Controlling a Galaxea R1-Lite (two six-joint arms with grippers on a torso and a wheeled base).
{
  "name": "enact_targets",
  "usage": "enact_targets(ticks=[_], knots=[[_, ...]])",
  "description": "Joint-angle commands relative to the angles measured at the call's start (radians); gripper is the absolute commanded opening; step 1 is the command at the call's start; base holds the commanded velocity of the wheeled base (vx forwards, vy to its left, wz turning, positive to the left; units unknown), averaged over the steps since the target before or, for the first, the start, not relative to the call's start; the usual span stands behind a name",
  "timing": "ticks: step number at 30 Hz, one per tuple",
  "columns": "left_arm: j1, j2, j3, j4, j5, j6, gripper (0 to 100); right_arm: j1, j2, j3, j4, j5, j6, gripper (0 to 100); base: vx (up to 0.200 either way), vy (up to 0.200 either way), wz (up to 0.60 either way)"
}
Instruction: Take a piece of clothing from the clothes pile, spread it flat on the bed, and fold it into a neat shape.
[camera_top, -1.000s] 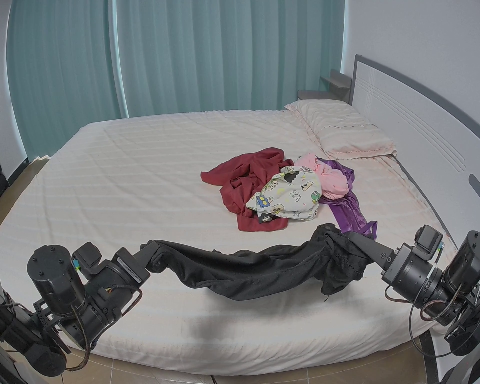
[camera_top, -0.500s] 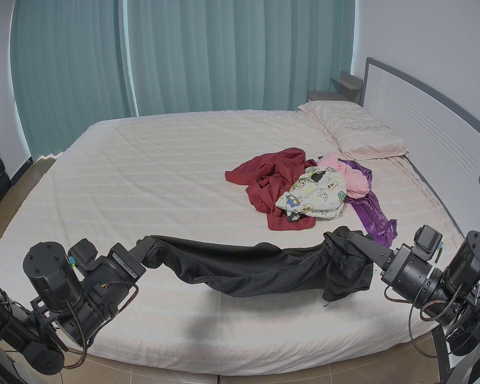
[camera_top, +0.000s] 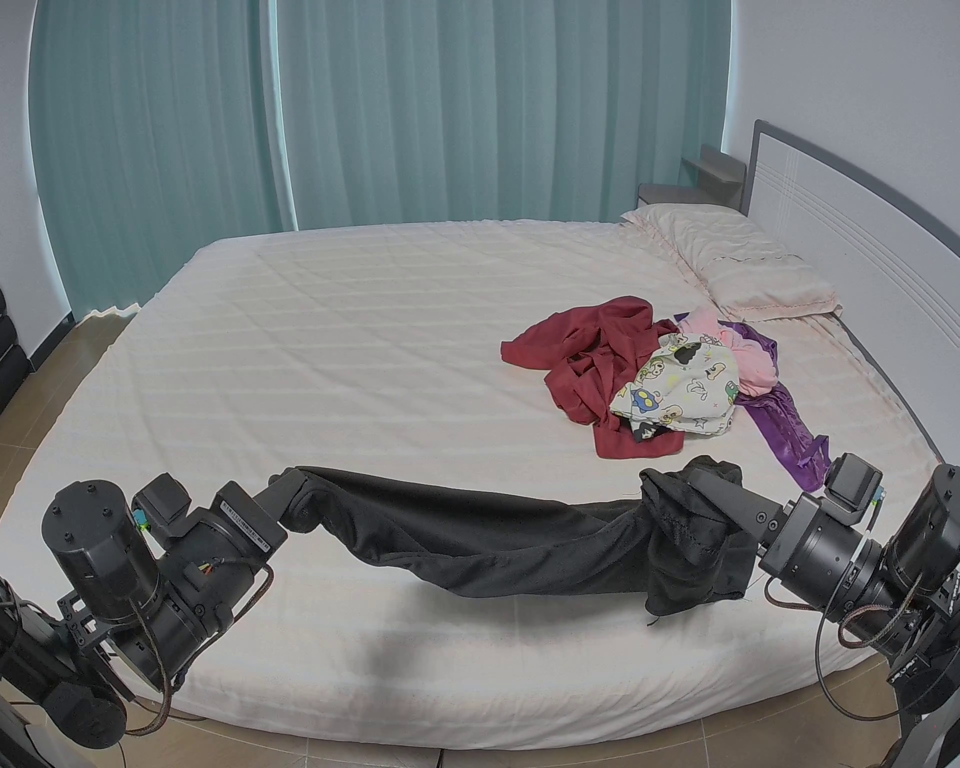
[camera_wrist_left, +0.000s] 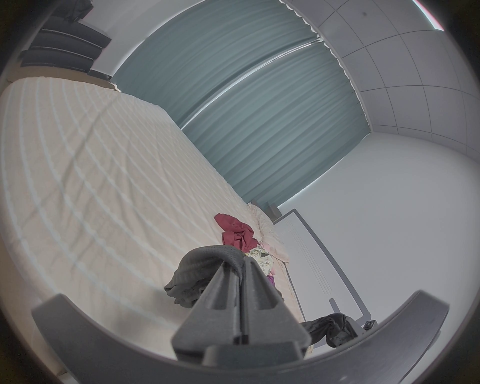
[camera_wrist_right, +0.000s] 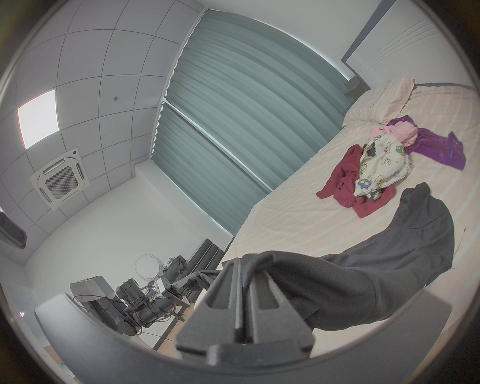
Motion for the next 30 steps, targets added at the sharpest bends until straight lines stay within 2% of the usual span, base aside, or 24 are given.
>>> enact_targets(ticks=[1,25,30], knots=[[-0.001,-0.001,0.0,-0.001,0.0,0.0,0,0.003,0.0,0.0,-0.002,0.0,0.0,0,0.0,0.2,0.0],[-0.001,-0.027,0.0,0.001,0.0,0.0,0,0.015,-0.009,-0.004,-0.004,-0.017,0.0,0,0.0,0.2,0.0],[-0.001,-0.028,0.002,0.001,0.0,0.0,0,0.015,-0.018,-0.003,-0.002,-0.018,-0.023,0,0.0,0.2,0.0]])
